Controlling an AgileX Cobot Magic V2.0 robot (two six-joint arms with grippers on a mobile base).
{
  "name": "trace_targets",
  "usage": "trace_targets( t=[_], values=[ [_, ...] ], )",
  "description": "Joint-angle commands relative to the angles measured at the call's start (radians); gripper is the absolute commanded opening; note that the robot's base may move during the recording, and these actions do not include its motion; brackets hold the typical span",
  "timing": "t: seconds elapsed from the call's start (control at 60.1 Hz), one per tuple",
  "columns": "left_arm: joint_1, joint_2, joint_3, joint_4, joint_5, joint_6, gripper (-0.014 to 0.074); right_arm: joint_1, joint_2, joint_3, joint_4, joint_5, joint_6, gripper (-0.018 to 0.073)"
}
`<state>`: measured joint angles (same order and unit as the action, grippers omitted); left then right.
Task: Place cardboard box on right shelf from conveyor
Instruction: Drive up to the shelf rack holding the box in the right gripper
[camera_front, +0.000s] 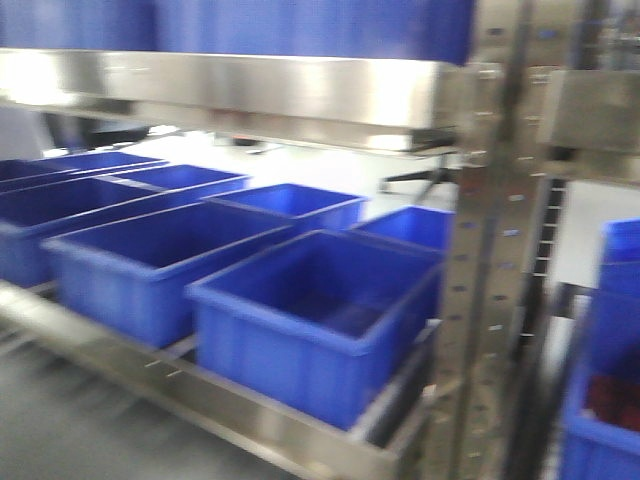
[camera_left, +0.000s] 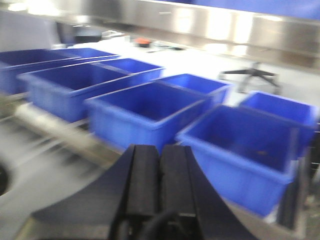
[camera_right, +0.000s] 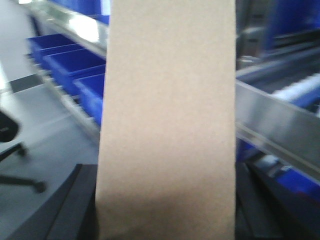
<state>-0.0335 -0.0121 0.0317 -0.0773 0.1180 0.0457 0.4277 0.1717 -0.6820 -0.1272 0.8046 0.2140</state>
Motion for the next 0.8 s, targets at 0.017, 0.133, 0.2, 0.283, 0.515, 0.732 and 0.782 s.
trace_targets(
  t=[0.017,0.133,0.2,0.283,0.515,0.732,0.782],
  values=[
    [0.002,-0.016,0.008,-0.006,-0.085,0.000,-0.0116,-0.004,0.017,-0.028,-0.017,-0.098,-0.009,0.0199],
    [0.000,-0.016,0.008,-0.006,-0.085,0.000,-0.0116,-0.004,0.017,-0.028,-0.017,-0.098,-0.009,0.0199],
    [0.000,-0.016,0.008,-0.006,-0.085,0.000,-0.0116,-0.004,0.017,-0.028,-0.017,-0.098,-0.009,0.0199],
    [0.000,-0.016,0.008,-0.006,-0.085,0.000,-0.0116,-0.004,0.017,-0.028,-0.017,-0.098,-0.009,0.0199],
    [0.004,-0.016,0.008,-0.006,-0.085,0.000,-0.0116,-0.004,0.017,-0.028,-0.017,-0.098,-0.009,0.0199],
    [0.004,-0.016,0.008,-0.006,-0.085,0.000,-0.0116,-0.004,0.017,-0.028,-0.017,-0.098,-0.009,0.0199],
    [0.004,-0.016,0.008,-0.006,-0.085,0.000,-0.0116,-0.004,0.017,-0.028,-0.017,-0.098,-0.009,0.0199]
  ],
)
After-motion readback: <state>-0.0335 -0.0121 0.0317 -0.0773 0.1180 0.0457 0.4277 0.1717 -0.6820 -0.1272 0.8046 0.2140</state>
